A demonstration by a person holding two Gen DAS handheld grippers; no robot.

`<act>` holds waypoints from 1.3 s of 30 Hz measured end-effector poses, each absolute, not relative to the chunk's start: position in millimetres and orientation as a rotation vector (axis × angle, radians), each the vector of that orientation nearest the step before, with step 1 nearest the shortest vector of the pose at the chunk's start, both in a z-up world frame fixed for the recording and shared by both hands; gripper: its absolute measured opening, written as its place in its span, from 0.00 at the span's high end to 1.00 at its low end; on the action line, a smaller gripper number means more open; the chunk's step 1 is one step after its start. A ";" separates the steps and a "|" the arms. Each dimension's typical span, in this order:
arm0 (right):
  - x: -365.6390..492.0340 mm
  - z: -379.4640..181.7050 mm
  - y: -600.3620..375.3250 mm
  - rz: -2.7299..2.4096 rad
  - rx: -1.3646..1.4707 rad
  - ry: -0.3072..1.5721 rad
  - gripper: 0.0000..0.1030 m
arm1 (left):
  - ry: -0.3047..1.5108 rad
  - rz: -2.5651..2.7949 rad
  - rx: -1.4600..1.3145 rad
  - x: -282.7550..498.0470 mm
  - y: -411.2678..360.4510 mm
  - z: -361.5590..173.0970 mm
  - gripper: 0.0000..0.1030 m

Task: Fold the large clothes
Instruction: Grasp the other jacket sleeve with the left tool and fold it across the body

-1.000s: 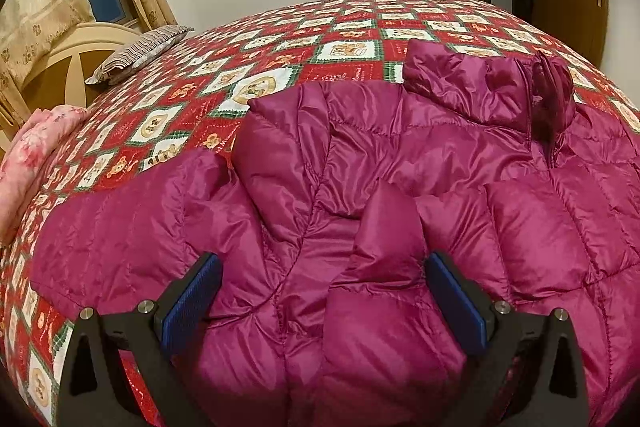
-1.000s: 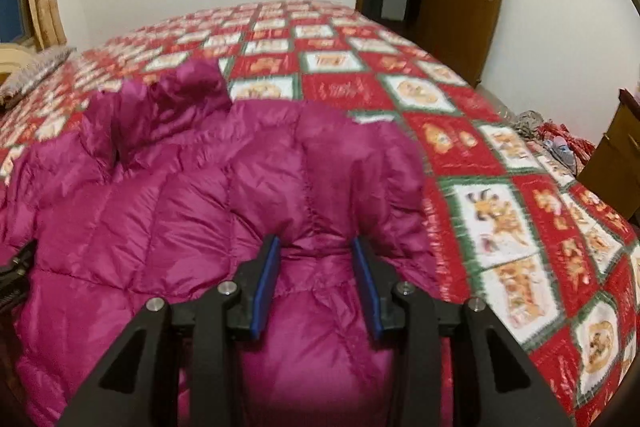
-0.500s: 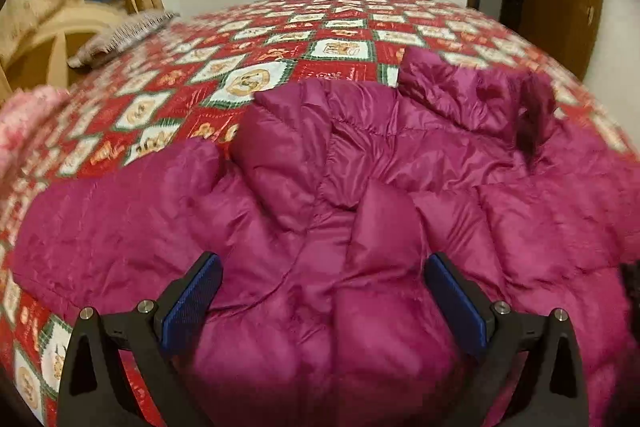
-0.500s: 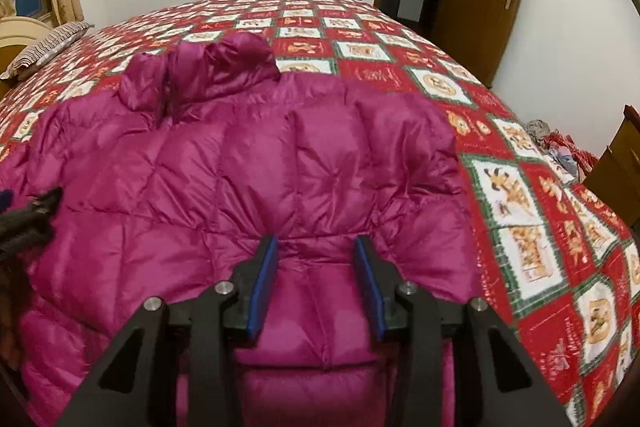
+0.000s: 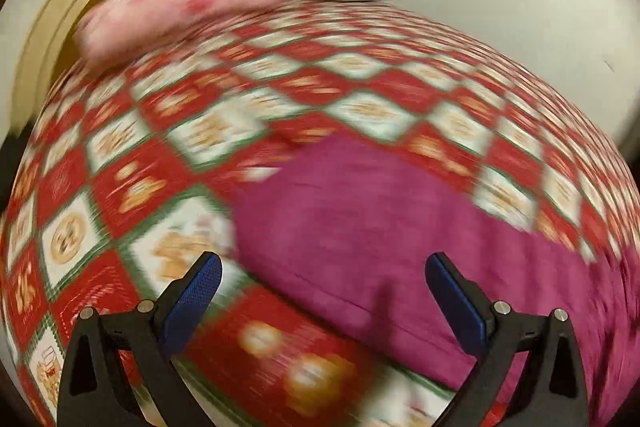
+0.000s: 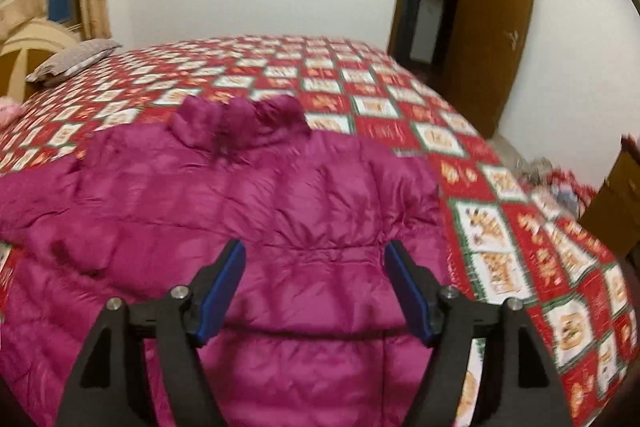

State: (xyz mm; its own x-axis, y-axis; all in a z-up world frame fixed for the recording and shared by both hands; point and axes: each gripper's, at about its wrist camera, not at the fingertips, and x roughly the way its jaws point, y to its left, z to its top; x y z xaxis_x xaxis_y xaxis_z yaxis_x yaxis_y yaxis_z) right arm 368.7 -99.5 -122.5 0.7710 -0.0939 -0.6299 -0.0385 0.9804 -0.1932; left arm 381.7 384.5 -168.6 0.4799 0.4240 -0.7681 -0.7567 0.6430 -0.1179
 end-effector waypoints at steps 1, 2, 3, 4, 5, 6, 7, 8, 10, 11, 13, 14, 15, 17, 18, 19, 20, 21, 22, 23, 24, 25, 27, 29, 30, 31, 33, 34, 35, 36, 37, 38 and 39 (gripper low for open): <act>362.9 -119.0 -95.8 -0.028 -0.213 0.684 0.28 | 0.774 0.783 -0.522 378.6 394.5 -173.3 0.01; 356.9 -115.9 -92.4 -0.025 -0.221 0.678 0.28 | 0.770 0.801 -0.561 376.5 402.5 -178.2 0.01; 353.5 -114.1 -90.8 -0.020 -0.224 0.675 0.28 | 0.769 0.798 -0.598 375.0 409.2 -183.9 0.01; 348.0 -111.8 -87.6 -0.015 -0.230 0.672 0.28 | 0.786 0.794 -0.625 378.0 415.3 -191.7 0.01; 344.7 -110.8 -84.8 -0.014 -0.241 0.670 0.28 | 0.792 0.803 -0.615 382.3 416.0 -194.2 0.01; 342.0 -110.3 -82.7 -0.015 -0.251 0.670 0.28 | 0.791 0.816 -0.565 387.6 412.5 -195.8 0.01; 339.9 -109.8 -80.3 -0.018 -0.265 0.672 0.28 | 0.789 0.818 -0.526 391.7 408.2 -196.3 0.01; 337.7 -109.5 -77.1 -0.021 -0.277 0.677 0.28 | 0.788 0.801 -0.489 396.7 402.0 -197.5 0.01; 333.3 -108.1 -73.5 -0.013 -0.280 0.682 0.28 | 0.782 0.766 -0.468 400.4 398.9 -200.5 0.11; 331.3 -107.6 -72.4 -0.009 -0.277 0.683 0.28 | 0.783 0.766 -0.453 401.6 397.3 -201.1 0.18; 328.4 -107.3 -71.3 -0.007 -0.276 0.681 0.28 | 0.779 0.755 -0.447 403.7 397.5 -200.7 0.38; 327.8 -107.5 -71.0 -0.008 -0.275 0.681 0.28 | 0.774 0.754 -0.448 403.0 397.1 -200.0 0.43; 327.3 -107.4 -70.4 -0.008 -0.272 0.681 0.28 | 0.767 0.746 -0.451 402.2 397.0 -199.3 0.53; 327.5 -107.6 -71.0 -0.005 -0.254 0.686 0.28 | 0.757 0.720 -0.458 401.9 396.6 -197.5 0.64; 326.8 -107.8 -71.3 -0.004 -0.244 0.688 0.28 | 0.750 0.701 -0.460 401.6 395.2 -194.6 0.71; 326.4 -107.9 -72.4 -0.005 -0.235 0.689 0.28 | 0.746 0.689 -0.460 402.8 393.5 -192.1 0.74; 325.8 -108.3 -74.1 -0.009 -0.225 0.691 0.28 | 0.738 0.685 -0.448 402.5 388.4 -185.3 0.75; 324.3 -108.2 -75.6 -0.012 -0.218 0.693 0.28 | 0.725 0.681 -0.428 403.3 383.5 -178.1 0.75; 323.5 -107.8 -78.0 -0.015 -0.209 0.694 0.28 | 0.711 0.675 -0.409 403.7 378.2 -170.8 0.76; 322.4 -107.1 -82.2 -0.019 -0.195 0.694 0.28 | 0.687 0.663 -0.381 404.4 369.3 -159.0 0.76; 321.0 -105.8 -85.0 -0.022 -0.187 0.692 0.28 | 0.661 0.648 -0.354 405.5 360.0 -147.1 0.76; 319.3 -104.5 -90.7 -0.030 -0.169 0.689 0.28 | 0.636 0.631 -0.334 406.9 351.4 -136.5 0.77; 317.9 -102.4 -100.0 -0.041 -0.143 0.687 0.28 | 0.578 0.580 -0.293 409.1 327.6 -111.3 0.77; 315.8 -100.9 -112.7 -0.057 -0.103 0.687 0.28 | 0.519 0.504 -0.244 413.5 294.2 -83.1 0.77; 315.6 -100.4 -118.3 -0.065 -0.086 0.688 0.28 | 0.492 0.463 -0.214 416.4 274.4 -69.4 0.77; 314.9 -100.0 -124.6 -0.074 -0.066 0.690 0.28 | 0.471 0.428 -0.191 419.2 257.3 -58.5 0.77; 313.2 -99.3 -136.4 -0.086 -0.026 0.691 0.28 | 0.443 0.367 -0.160 423.7 230.0 -43.5 0.77; 311.5 -99.0 -142.8 -0.094 -0.006 0.690 0.28 | 0.427 0.325 -0.141 426.4 210.4 -34.8 0.77; 310.1 -98.5 -147.1 -0.098 0.005 0.688 0.28 | 0.416 0.292 -0.128 428.3 194.5 -29.3 0.77; 308.1 -98.2 -151.4 -0.100 0.014 0.685 0.28 | 0.402 0.239 -0.110 430.2 171.4 -22.1 0.77; 306.4 -97.8 -155.8 -0.105 0.022 0.682 0.28 | 0.394 0.203 -0.097 431.1 156.2 -18.4 0.77; 304.3 -97.7 -160.4 -0.112 0.032 0.679 0.28 | 0.385 0.155 -0.079 432.5 134.9 -14.6 0.77; 303.1 -97.6 -163.8 -0.113 0.037 0.678 0.28 | 0.382 0.111 -0.062 433.6 115.8 -12.9 0.77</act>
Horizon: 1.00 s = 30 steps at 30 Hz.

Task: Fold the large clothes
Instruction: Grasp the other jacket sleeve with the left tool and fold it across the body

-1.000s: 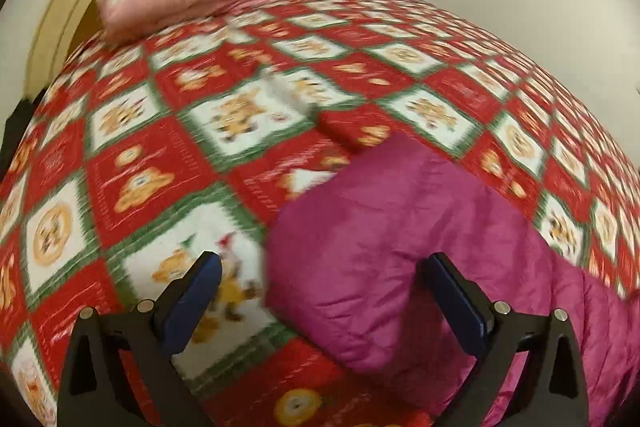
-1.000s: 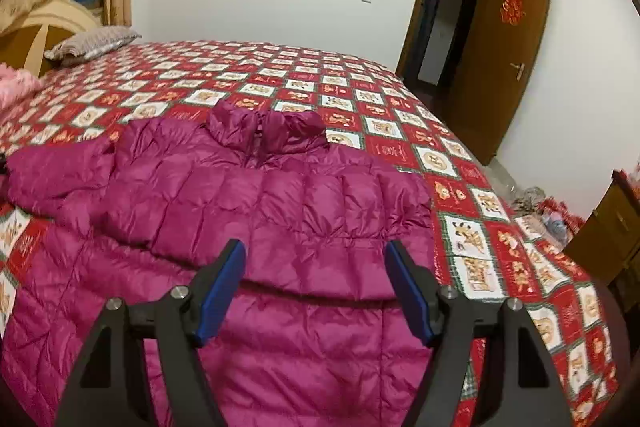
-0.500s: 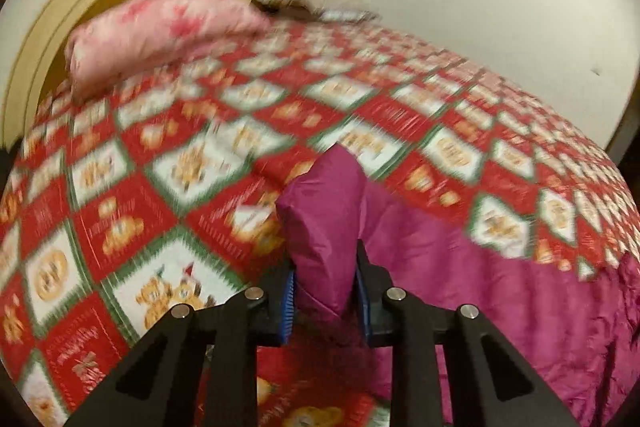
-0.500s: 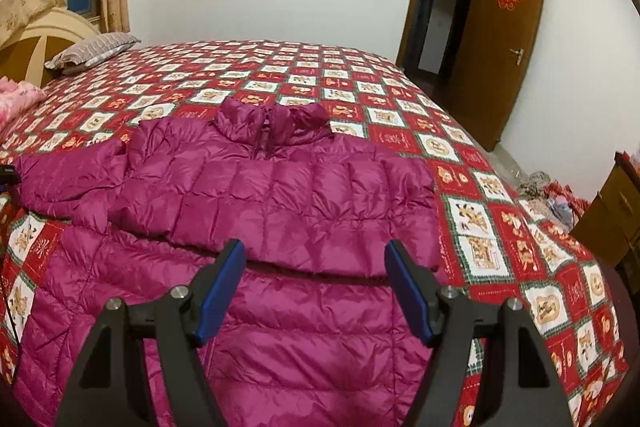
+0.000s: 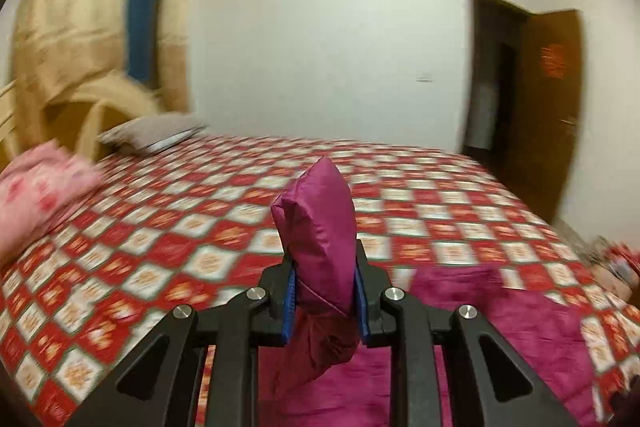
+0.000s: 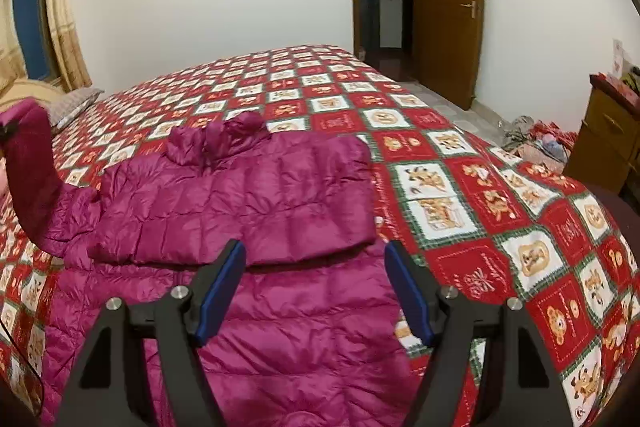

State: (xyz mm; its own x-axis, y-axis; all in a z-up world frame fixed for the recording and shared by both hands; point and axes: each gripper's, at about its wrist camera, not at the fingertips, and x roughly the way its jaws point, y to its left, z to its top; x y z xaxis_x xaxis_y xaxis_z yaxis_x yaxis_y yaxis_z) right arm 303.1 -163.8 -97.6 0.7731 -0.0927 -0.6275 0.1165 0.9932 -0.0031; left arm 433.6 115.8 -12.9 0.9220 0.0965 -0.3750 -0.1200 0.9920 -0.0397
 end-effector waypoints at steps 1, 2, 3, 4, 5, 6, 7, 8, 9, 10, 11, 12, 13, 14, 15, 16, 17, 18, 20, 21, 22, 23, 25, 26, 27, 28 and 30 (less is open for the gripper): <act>301.7 -97.5 -167.6 -0.116 0.044 0.676 0.28 | 0.380 0.069 -0.048 434.3 96.8 -12.1 0.77; 300.5 -97.4 -171.7 -0.119 0.053 0.675 0.28 | 0.379 0.031 -0.036 435.0 79.2 -13.1 0.77; 300.3 -97.3 -174.8 -0.122 0.061 0.674 0.28 | 0.382 -0.007 -0.025 436.0 60.2 -15.4 0.77; 299.2 -97.4 -178.9 -0.125 0.072 0.673 0.28 | 0.390 -0.044 -0.014 437.2 41.9 -18.6 0.77; 298.6 -97.6 -182.4 -0.127 0.079 0.673 0.28 | 0.400 -0.076 -0.005 438.9 25.1 -23.8 0.77; 298.7 -97.9 -185.7 -0.128 0.084 0.673 0.28 | 0.411 -0.098 0.000 439.1 12.9 -28.8 0.77; 297.8 -98.2 -189.2 -0.133 0.089 0.672 0.28 | 0.433 -0.134 0.009 440.6 -6.3 -37.9 0.77; 296.5 -98.8 -193.3 -0.138 0.096 0.671 0.28 | 0.451 -0.162 0.019 441.9 -20.7 -45.3 0.77; 295.2 -99.4 -196.9 -0.141 0.102 0.671 0.28 | 0.467 -0.188 0.036 443.0 -36.7 -53.8 0.77; 294.4 -100.4 -200.7 -0.145 0.109 0.672 0.28 | 0.479 -0.211 0.067 442.3 -55.9 -67.0 0.77; 293.6 -101.6 -204.9 -0.150 0.118 0.675 0.28 | 0.483 -0.222 0.086 441.4 -67.9 -73.2 0.77; 293.4 -102.8 -208.3 -0.154 0.125 0.678 0.28 | 0.498 -0.238 0.113 441.1 -82.1 -86.0 0.77; 292.9 -104.1 -211.8 -0.158 0.133 0.681 0.28 | 0.517 -0.250 0.127 441.6 -91.5 -95.2 0.78; 292.2 -106.1 -216.7 -0.166 0.143 0.685 0.28 | 0.531 -0.259 0.135 441.3 -100.1 -100.3 0.78; 292.0 -107.7 -219.8 -0.171 0.150 0.689 0.28 | 0.557 -0.269 0.150 442.7 -107.4 -111.2 0.78; 291.2 -109.3 -221.4 -0.173 0.155 0.691 0.28 | 0.571 -0.274 0.158 444.1 -111.9 -117.7 0.78; 290.7 -111.3 -224.9 -0.176 0.163 0.694 0.28 | 0.586 -0.281 0.165 444.3 -115.7 -123.3 0.77; 290.5 -112.8 -226.6 -0.177 0.166 0.696 0.28 | 0.605 -0.295 0.168 444.8 -118.7 -129.2 0.77; 290.8 -116.0 -229.8 -0.182 0.169 0.702 0.28 | 0.655 -0.338 0.156 447.4 -120.9 -138.3 0.73; 290.8 -117.2 -230.3 -0.182 0.170 0.705 0.28 | 0.711 -0.375 0.139 449.1 -121.7 -143.2 0.62; 291.5 -118.4 -231.3 -0.183 0.175 0.709 0.28 | 0.743 -0.393 0.128 450.2 -123.9 -148.0 0.50; 291.7 -119.0 -231.6 -0.183 0.178 0.711 0.28 | 0.774 -0.412 0.115 449.4 -123.6 -150.7 0.47; 291.3 -119.0 -232.5 -0.185 0.185 0.711 0.28 | 0.783 -0.441 0.111 437.3 -120.3 -153.0 0.44; 291.0 -117.8 -232.7 -0.187 0.188 0.708 0.28 | 0.785 -0.442 0.117 431.6 -119.0 -153.9 0.42; 290.2 -116.4 -232.9 -0.188 0.188 0.704 0.28 | 0.805 -0.434 0.132 422.9 -115.0 -155.2 0.35; 289.7 -114.8 -233.0 -0.189 0.184 0.699 0.28 | 0.824 -0.427 0.144 417.1 -112.0 -157.0 0.32; 289.4 -110.3 -232.2 -0.193 0.173 0.690 0.28 | 0.861 -0.429 0.171 398.7 -99.4 -160.8 0.32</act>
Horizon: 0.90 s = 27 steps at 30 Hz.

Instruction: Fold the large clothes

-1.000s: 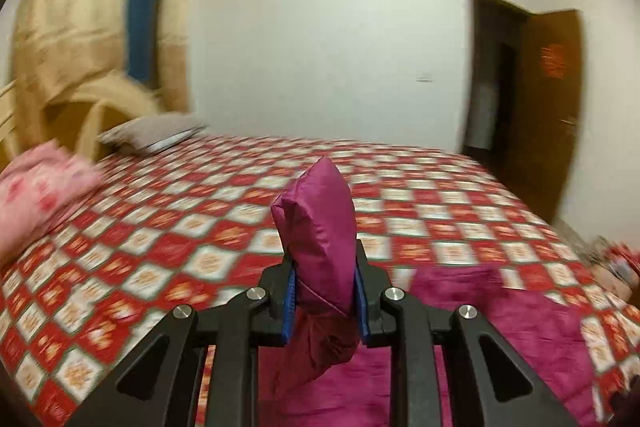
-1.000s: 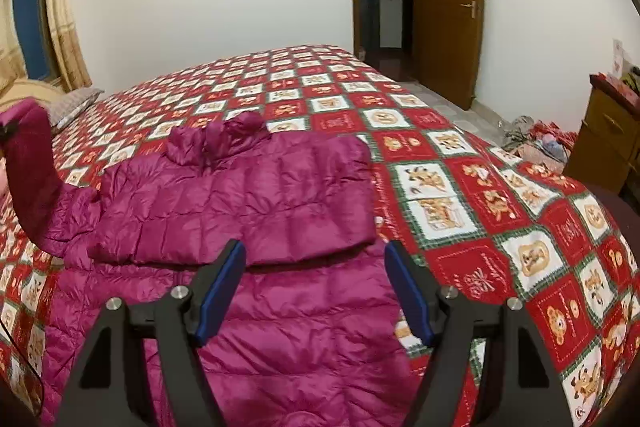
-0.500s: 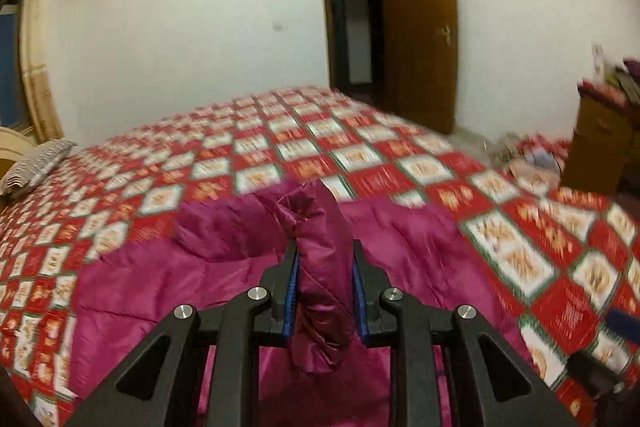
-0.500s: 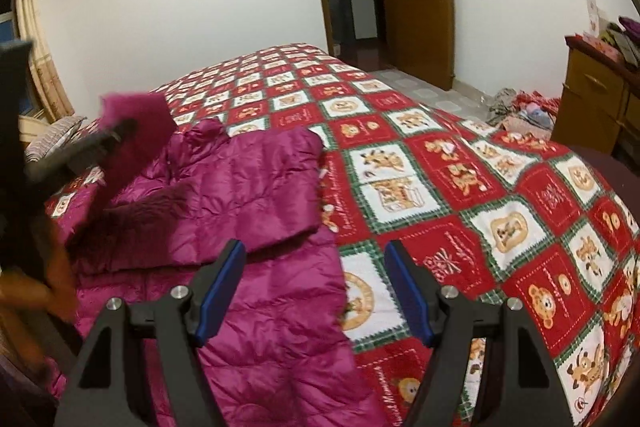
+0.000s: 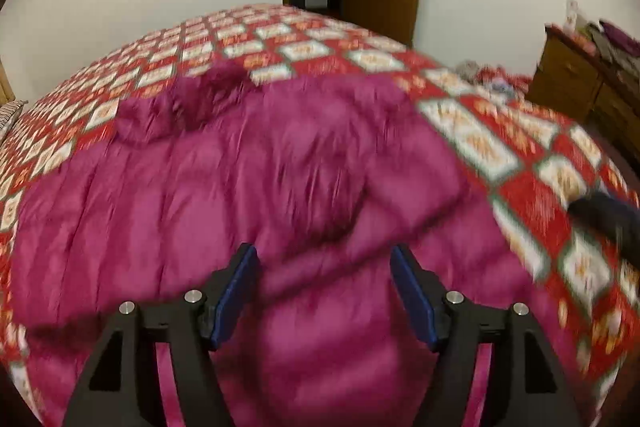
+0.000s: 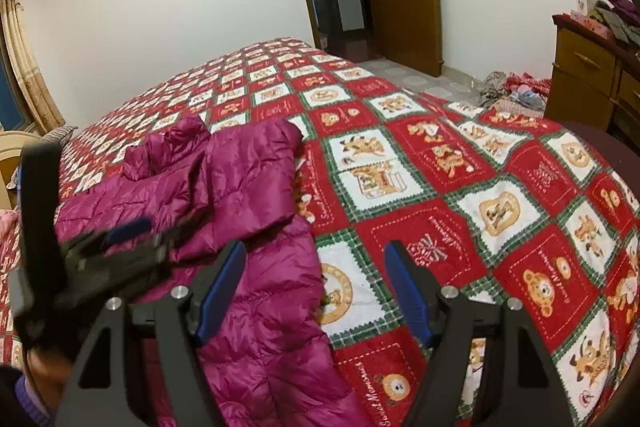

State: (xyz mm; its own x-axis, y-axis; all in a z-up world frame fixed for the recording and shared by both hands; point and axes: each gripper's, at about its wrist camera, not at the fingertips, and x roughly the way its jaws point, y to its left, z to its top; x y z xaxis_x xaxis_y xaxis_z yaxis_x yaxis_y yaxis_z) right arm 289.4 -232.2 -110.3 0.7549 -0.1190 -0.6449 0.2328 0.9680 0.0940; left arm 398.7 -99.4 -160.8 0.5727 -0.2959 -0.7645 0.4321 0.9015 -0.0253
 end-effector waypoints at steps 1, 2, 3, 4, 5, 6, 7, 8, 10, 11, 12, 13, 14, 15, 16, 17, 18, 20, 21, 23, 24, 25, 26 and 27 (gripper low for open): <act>289.8 -108.9 -232.0 -0.191 0.172 0.687 0.28 | 0.864 -0.426 0.173 391.6 -92.8 -160.1 0.32; 290.5 -106.2 -231.4 -0.184 0.172 0.682 0.28 | 0.856 -0.415 0.165 384.6 -82.1 -156.2 0.32; 292.3 -103.2 -229.8 -0.174 0.170 0.676 0.28 | 0.831 -0.407 0.133 379.8 -67.1 -147.6 0.32; 294.3 -101.6 -227.9 -0.166 0.168 0.673 0.28 | 0.809 -0.398 0.092 381.3 -53.5 -138.4 0.32; 298.8 -97.2 -223.5 -0.144 0.164 0.664 0.28 | 0.798 -0.383 0.063 384.8 -43.5 -131.7 0.32; 302.4 -95.0 -220.5 -0.133 0.162 0.658 0.30 | 0.781 -0.345 0.029 390.9 -30.3 -121.0 0.32; 307.9 -91.1 -215.0 -0.112 0.161 0.646 0.34 | 0.758 -0.291 0.005 399.8 -17.8 -110.5 0.32; 316.6 -86.7 -208.4 -0.076 0.162 0.631 0.36 | 0.737 -0.223 -0.002 411.1 -7.4 -102.2 0.32; 341.4 -81.9 -194.3 -0.021 0.162 0.630 0.44 | 0.720 -0.063 0.023 443.0 10.9 -93.1 0.32; 356.6 -81.8 -187.1 -0.006 0.160 0.639 0.45 | 0.723 -0.021 0.039 452.9 15.3 -93.7 0.32; 367.3 -83.1 -181.4 0.006 0.160 0.648 0.46 | 0.729 0.034 0.065 467.2 20.4 -96.5 0.32; 382.8 -85.8 -174.9 0.020 0.160 0.664 0.48 | 0.741 0.100 0.091 483.4 28.3 -103.3 0.32; 402.7 -91.4 -167.0 0.029 0.159 0.688 0.50 | 0.749 0.127 0.097 490.3 32.1 -108.2 0.32; 414.0 -96.7 -162.5 0.041 0.162 0.705 0.50 | 0.768 0.157 0.096 500.7 41.2 -117.9 0.32; 426.2 -104.3 -156.8 0.053 0.168 0.724 0.52 | 0.780 0.174 0.092 504.8 47.8 -123.7 0.32; 436.6 -111.7 -151.8 0.054 0.162 0.741 0.54 | 0.798 0.194 0.088 509.0 55.0 -133.2 0.32; 441.8 -117.6 -147.5 0.050 0.154 0.755 0.55 | 0.810 0.206 0.086 512.3 60.9 -141.7 0.32; 456.9 -138.6 -136.0 0.049 0.128 0.813 0.58 | 0.813 0.222 0.097 512.9 67.7 -155.2 0.32; 457.9 -145.4 -133.6 0.051 0.127 0.832 0.59 | 0.812 0.233 0.112 512.4 70.3 -161.4 0.32; 460.8 -163.5 -127.7 0.051 0.129 0.877 0.59 | 0.802 0.256 0.145 511.7 72.6 -173.2 0.32; 459.8 -169.1 -127.8 0.050 0.131 0.888 0.59 | 0.797 0.264 0.150 510.3 76.0 -178.7 0.32; 459.8 -175.3 -126.2 0.052 0.134 0.898 0.59 | 0.800 0.262 0.137 513.7 80.4 -182.0 0.32; 458.7 -181.3 -124.9 0.052 0.135 0.901 0.59 | 0.804 0.255 0.116 516.0 84.8 -183.9 0.32; 457.7 -184.4 -124.1 0.050 0.130 0.894 0.59 | 0.807 0.252 0.102 517.9 88.0 -185.0 0.31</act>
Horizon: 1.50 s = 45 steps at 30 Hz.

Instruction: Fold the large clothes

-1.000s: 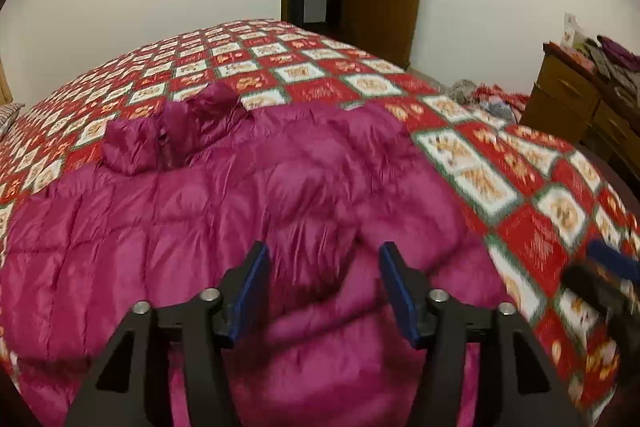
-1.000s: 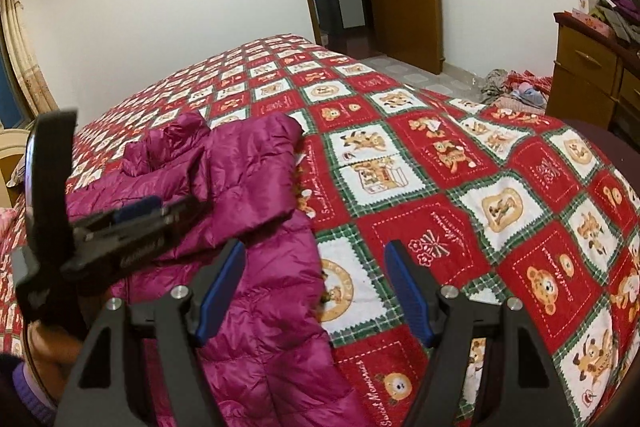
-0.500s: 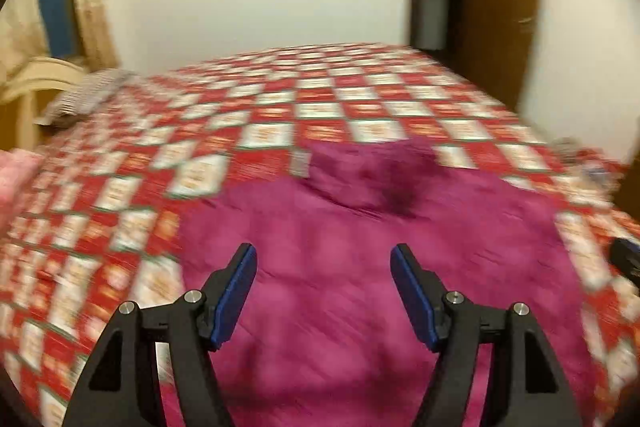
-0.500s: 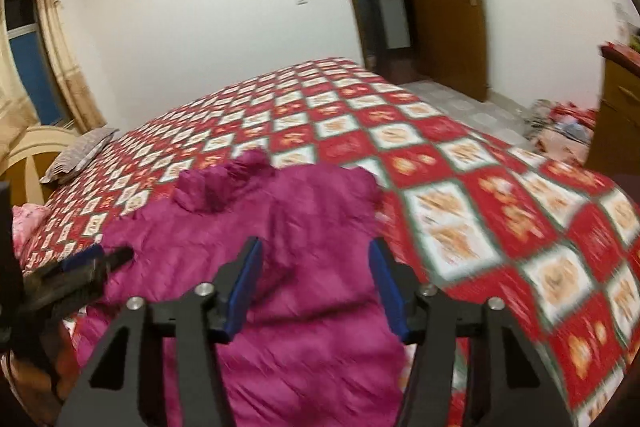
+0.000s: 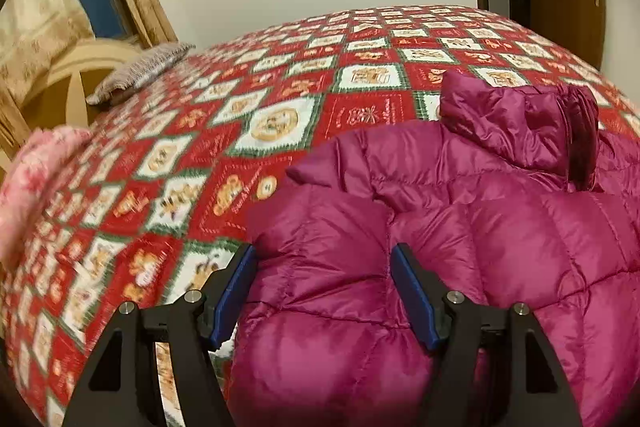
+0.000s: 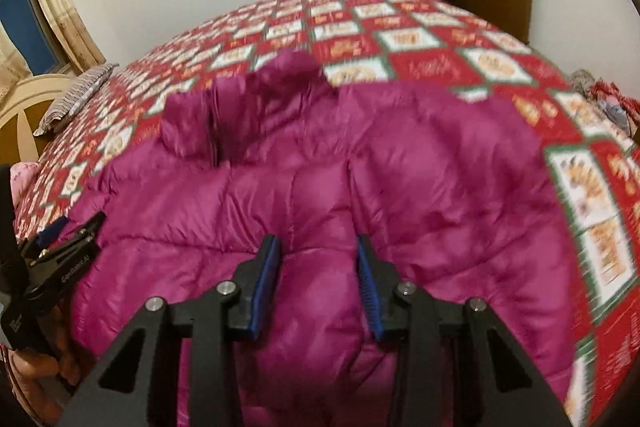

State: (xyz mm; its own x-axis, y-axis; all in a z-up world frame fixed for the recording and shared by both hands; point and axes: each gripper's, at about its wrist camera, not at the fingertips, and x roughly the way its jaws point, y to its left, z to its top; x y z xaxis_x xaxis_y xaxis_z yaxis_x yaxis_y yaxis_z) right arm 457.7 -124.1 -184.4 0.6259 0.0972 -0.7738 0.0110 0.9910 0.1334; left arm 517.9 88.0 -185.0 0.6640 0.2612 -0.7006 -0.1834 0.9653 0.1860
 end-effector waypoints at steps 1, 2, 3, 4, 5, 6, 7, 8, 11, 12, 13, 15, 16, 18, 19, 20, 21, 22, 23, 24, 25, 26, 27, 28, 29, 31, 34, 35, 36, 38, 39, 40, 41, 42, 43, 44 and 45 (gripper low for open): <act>455.6 -185.8 -122.9 0.046 0.117 0.884 0.58 | 0.808 0.252 0.088 517.8 90.9 -186.9 0.30; 453.2 -187.4 -121.3 0.041 0.100 0.872 0.58 | 0.806 0.252 0.080 517.9 92.6 -189.0 0.30; 452.3 -187.8 -120.1 0.037 0.088 0.867 0.58 | 0.804 0.253 0.076 517.2 93.3 -191.3 0.30; 453.4 -187.4 -119.9 0.035 0.080 0.866 0.58 | 0.804 0.254 0.077 517.6 93.1 -192.3 0.29; 453.4 -187.3 -119.3 0.032 0.073 0.866 0.58 | 0.805 0.254 0.079 518.3 92.4 -193.1 0.29; 454.7 -186.8 -119.2 0.030 0.068 0.869 0.58 | 0.807 0.257 0.083 518.8 91.6 -193.8 0.29; 454.6 -184.9 -118.9 0.026 0.056 0.874 0.58 | 0.806 0.262 0.092 519.0 90.1 -194.4 0.29; 455.9 -183.5 -116.2 0.021 0.039 0.880 0.58 | 0.804 0.265 0.099 518.6 88.8 -194.5 0.29; 447.4 -161.0 -113.5 0.000 0.001 0.831 0.58 | 0.804 0.267 0.103 518.9 88.4 -195.4 0.29; 444.3 -155.5 -113.5 0.000 -0.003 0.813 0.58 | 0.804 0.267 0.101 518.8 89.0 -195.5 0.29; 438.8 -147.5 -113.6 0.000 -0.014 0.795 0.58 | 0.804 0.267 0.102 518.9 89.0 -195.5 0.29; 434.1 -143.6 -113.7 0.004 -0.028 0.790 0.58 | 0.803 0.267 0.102 518.6 89.5 -195.4 0.29; 432.3 -144.9 -113.6 0.007 -0.034 0.796 0.58 | 0.803 0.268 0.103 518.9 89.9 -195.5 0.29; 433.9 -154.5 -113.8 0.009 -0.043 0.829 0.58 | 0.803 0.267 0.101 518.7 89.6 -195.5 0.29; 435.5 -159.3 -113.2 0.002 -0.047 0.843 0.58 | 0.803 0.266 0.101 518.8 89.7 -195.6 0.29; 437.6 -168.0 -114.6 -0.009 -0.047 0.863 0.58 | 0.803 0.266 0.100 519.0 89.7 -195.6 0.29; 438.8 -171.9 -113.3 -0.009 -0.040 0.873 0.58 | 0.802 0.265 0.100 519.1 89.7 -195.5 0.29; 440.1 -177.9 -114.5 -0.007 -0.028 0.880 0.58 | 0.802 0.265 0.099 518.7 89.8 -195.5 0.29; 440.1 -180.1 -114.3 -0.009 -0.026 0.880 0.58 | 0.802 0.266 0.100 518.5 89.7 -195.4 0.29; 440.1 -182.4 -113.8 -0.012 -0.030 0.878 0.57 | 0.802 0.266 0.099 518.5 89.6 -195.4 0.29; 440.6 -184.6 -113.4 -0.013 -0.035 0.878 0.56 | 0.802 0.266 0.099 518.6 89.6 -195.4 0.29; 441.9 -187.0 -113.2 -0.012 -0.038 0.879 0.55 | 0.802 0.266 0.100 518.5 89.4 -195.4 0.29; 442.0 -187.5 -113.5 -0.010 -0.037 0.879 0.55 | 0.802 0.266 0.100 518.6 89.4 -195.4 0.29; 442.2 -188.2 -114.4 -0.007 -0.033 0.879 0.55 | 0.802 0.267 0.101 518.6 89.4 -195.4 0.29; 442.8 -188.6 -115.8 -0.003 -0.027 0.879 0.55 | 0.802 0.266 0.101 518.4 89.4 -195.4 0.29; 443.0 -188.9 -117.3 0.001 -0.018 0.882 0.54 | 0.802 0.266 0.100 518.5 89.5 -195.3 0.29; 444.5 -184.6 -113.1 -0.005 -0.056 0.909 0.55 | 0.802 0.266 0.096 518.7 90.1 -195.2 0.29; 446.0 -179.1 -113.1 -0.002 -0.056 0.924 0.55 | 0.802 0.265 0.093 518.9 90.0 -195.2 0.29; 447.2 -172.7 -114.7 0.005 -0.041 0.926 0.54 | 0.800 0.265 0.089 519.0 90.6 -195.0 0.29; 451.5 -151.2 -119.6 0.017 0.004 0.892 0.54 | 0.797 0.266 0.086 518.0 90.7 -195.1 0.28; 457.3 -139.0 -121.0 0.011 0.016 0.875 0.53 | 0.795 0.268 0.086 517.8 90.7 -194.8 0.28; 465.3 -129.6 -121.3 0.005 0.025 0.866 0.51 | 0.793 0.271 0.086 517.2 90.1 -194.8 0.27; 475.6 -122.0 -121.7 0.005 0.044 0.864 0.51 | 0.791 0.275 0.088 516.3 89.8 -194.5 0.27; 484.2 -117.6 -121.3 0.003 0.062 0.864 0.51 | 0.789 0.281 0.091 515.7 89.2 -194.1 0.26; 500.4 -112.4 -121.4 -0.007 0.087 0.868 0.50 | 0.787 0.288 0.095 514.9 88.6 -193.7 0.25; 512.7 -111.3 -120.0 -0.011 0.101 0.875 0.50 | 0.783 0.298 0.103 514.3 87.1 -193.4 0.25; 525.7 -110.7 -117.7 -0.010 0.116 0.887 0.49 | 0.780 0.306 0.112 513.8 85.6 -193.2 0.25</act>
